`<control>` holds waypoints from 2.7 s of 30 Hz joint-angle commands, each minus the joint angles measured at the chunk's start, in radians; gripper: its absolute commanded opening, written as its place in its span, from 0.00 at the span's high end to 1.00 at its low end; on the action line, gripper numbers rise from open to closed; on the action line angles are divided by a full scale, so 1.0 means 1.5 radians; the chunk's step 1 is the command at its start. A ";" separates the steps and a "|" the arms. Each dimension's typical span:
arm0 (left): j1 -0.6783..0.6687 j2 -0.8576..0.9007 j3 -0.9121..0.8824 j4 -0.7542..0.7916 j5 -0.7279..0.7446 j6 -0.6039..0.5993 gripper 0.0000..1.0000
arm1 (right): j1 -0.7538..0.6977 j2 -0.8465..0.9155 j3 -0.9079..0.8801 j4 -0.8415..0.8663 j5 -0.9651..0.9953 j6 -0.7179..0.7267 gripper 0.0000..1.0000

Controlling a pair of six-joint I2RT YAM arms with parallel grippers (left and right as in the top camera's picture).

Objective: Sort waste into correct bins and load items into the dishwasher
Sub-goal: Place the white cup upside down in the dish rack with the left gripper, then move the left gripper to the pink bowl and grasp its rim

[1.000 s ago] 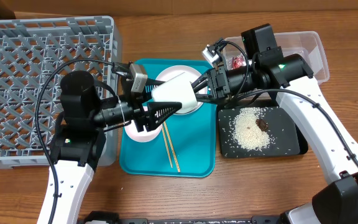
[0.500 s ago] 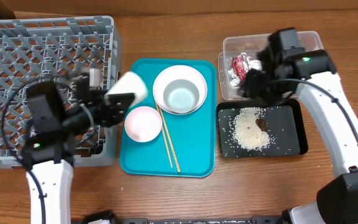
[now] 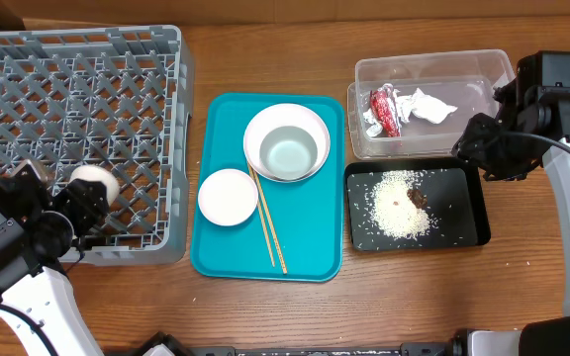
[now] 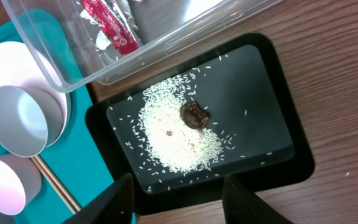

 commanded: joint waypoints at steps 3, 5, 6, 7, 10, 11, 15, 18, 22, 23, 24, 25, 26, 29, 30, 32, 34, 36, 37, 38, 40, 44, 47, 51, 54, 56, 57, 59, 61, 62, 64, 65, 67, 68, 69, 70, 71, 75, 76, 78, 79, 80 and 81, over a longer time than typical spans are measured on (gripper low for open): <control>0.003 0.000 0.016 -0.015 -0.170 -0.047 0.95 | -0.001 -0.007 0.005 0.000 0.006 -0.007 0.51; 0.003 0.000 0.016 -0.013 -0.186 -0.061 0.96 | -0.001 -0.007 0.005 0.001 0.006 -0.007 0.50; 0.003 0.000 0.016 -0.011 -0.194 -0.067 0.96 | -0.001 -0.007 0.005 0.001 0.006 -0.007 0.50; 0.003 0.000 0.017 -0.010 -0.198 -0.068 0.96 | -0.001 -0.007 0.005 0.000 0.006 -0.007 0.50; 0.003 0.006 0.017 -0.010 -0.224 -0.070 0.96 | -0.001 -0.007 0.005 -0.003 0.006 -0.007 0.50; 0.003 0.011 0.017 -0.008 -0.233 -0.070 0.96 | -0.001 -0.007 0.005 -0.004 0.006 -0.007 0.50; 0.002 0.050 0.022 0.004 -0.221 -0.070 0.96 | -0.001 -0.007 0.005 -0.010 0.006 -0.007 0.50; -0.012 0.094 0.049 -0.002 -0.213 -0.064 0.96 | -0.001 -0.007 0.005 -0.012 0.006 -0.007 0.50; -0.044 0.160 0.112 -0.020 -0.212 -0.049 0.96 | -0.001 -0.007 0.005 -0.012 0.006 -0.007 0.50; -0.051 0.178 0.131 -0.029 -0.212 -0.049 0.96 | -0.001 -0.007 0.005 -0.012 0.006 -0.007 0.50; -0.056 0.192 0.147 -0.039 -0.212 -0.049 0.96 | -0.001 -0.007 0.005 -0.012 0.006 -0.007 0.50; -0.062 0.209 0.167 -0.050 -0.212 -0.047 0.96 | -0.001 -0.007 0.005 -0.012 0.006 -0.007 0.50; -0.066 0.226 0.186 -0.063 -0.212 -0.047 0.96 | -0.001 -0.007 0.004 -0.012 0.006 -0.007 0.50; -0.072 0.253 0.206 -0.083 -0.213 -0.044 0.96 | -0.001 -0.007 0.004 -0.012 0.006 -0.007 0.50; -0.072 0.260 0.206 -0.086 -0.213 -0.045 0.96 | -0.001 -0.007 0.004 -0.012 0.006 -0.007 0.50; -0.073 0.275 0.205 -0.093 -0.218 -0.045 0.96 | -0.001 -0.007 0.004 -0.013 0.006 -0.007 0.50; -0.073 0.288 0.205 -0.095 -0.226 -0.044 0.96 | -0.001 -0.007 0.004 -0.015 0.006 -0.007 0.50; -0.075 0.299 0.205 -0.097 -0.228 -0.044 0.96 | -0.001 -0.007 0.004 -0.016 0.006 -0.007 0.50; -0.075 0.305 0.205 -0.097 -0.227 -0.045 0.94 | -0.001 -0.007 0.004 -0.017 0.006 -0.007 0.50; -0.075 0.309 0.205 -0.098 -0.227 -0.045 0.91 | -0.001 -0.007 0.004 -0.018 0.006 -0.007 0.50; -0.075 0.316 0.205 -0.098 -0.227 -0.045 0.84 | -0.001 -0.007 0.004 -0.018 0.006 -0.007 0.50; -0.075 0.318 0.205 -0.095 -0.227 -0.045 0.37 | -0.001 -0.007 0.004 -0.019 0.006 -0.007 0.50; -0.075 0.318 0.207 -0.095 -0.223 -0.044 0.27 | -0.001 -0.007 0.004 -0.020 0.006 -0.007 0.47; -0.075 0.317 0.220 -0.098 -0.198 -0.029 0.00 | -0.001 -0.007 0.004 -0.027 0.006 -0.007 0.31; -0.075 0.316 0.237 -0.116 -0.187 -0.024 0.00 | -0.001 -0.007 0.004 -0.032 0.006 -0.007 0.30; -0.077 0.316 0.256 -0.134 -0.186 -0.024 0.00 | -0.001 -0.007 0.004 -0.032 0.006 -0.007 0.30; -0.081 0.316 0.270 -0.146 -0.186 -0.023 0.00 | -0.001 -0.007 0.004 -0.032 0.006 -0.007 0.30; -0.092 0.316 0.297 -0.164 -0.172 -0.010 0.00 | -0.001 -0.007 0.004 -0.032 0.006 -0.007 0.30; -0.108 0.316 0.324 -0.178 -0.151 0.001 0.00 | -0.001 -0.007 0.004 -0.033 0.006 -0.007 0.30; -0.136 0.313 0.352 -0.188 -0.134 0.018 0.00 | -0.001 -0.007 0.004 -0.033 0.006 -0.007 0.30; -0.171 0.308 0.370 -0.191 -0.128 0.036 0.00 | -0.001 -0.007 0.004 -0.035 0.006 -0.007 0.29; -0.197 0.305 0.377 -0.191 -0.126 0.051 0.00 | -0.001 -0.007 0.004 -0.035 0.006 -0.007 0.27; -0.242 0.301 0.381 -0.190 -0.126 0.072 0.00 | -0.001 -0.007 0.004 -0.036 0.006 -0.007 0.24; -0.271 0.300 0.381 -0.190 -0.126 0.082 0.00 | -0.001 -0.007 0.004 -0.037 0.006 -0.007 0.23; -0.299 0.300 0.381 -0.191 -0.126 0.091 0.00 | -0.001 -0.007 0.004 -0.037 0.006 -0.007 0.23; -0.328 0.301 0.381 -0.194 -0.126 0.093 0.00 | -0.001 -0.007 0.004 -0.037 0.006 -0.007 0.22; -0.354 0.302 0.381 -0.194 -0.126 0.093 0.00 | -0.001 -0.007 0.004 -0.037 0.006 -0.007 0.21; -0.451 0.302 0.381 -0.196 -0.124 0.093 0.00 | -0.001 -0.007 0.004 -0.037 0.006 -0.007 0.19; -0.472 0.302 0.380 -0.196 -0.120 0.093 0.00 | -0.001 -0.007 0.004 -0.036 0.006 -0.007 0.19; -0.512 0.304 0.379 -0.196 -0.122 0.095 0.00 | -0.001 -0.007 0.004 -0.036 0.006 -0.007 0.18; -0.535 0.306 0.377 -0.195 -0.126 0.102 0.01 | -0.001 -0.007 0.004 -0.036 0.006 -0.007 0.18; -0.553 0.309 0.375 -0.196 -0.129 0.107 0.03 | -0.001 -0.007 0.004 -0.035 0.006 -0.007 0.18; -0.573 0.313 0.372 -0.196 -0.139 0.108 0.04 | -0.001 -0.007 0.004 -0.035 0.006 -0.007 0.18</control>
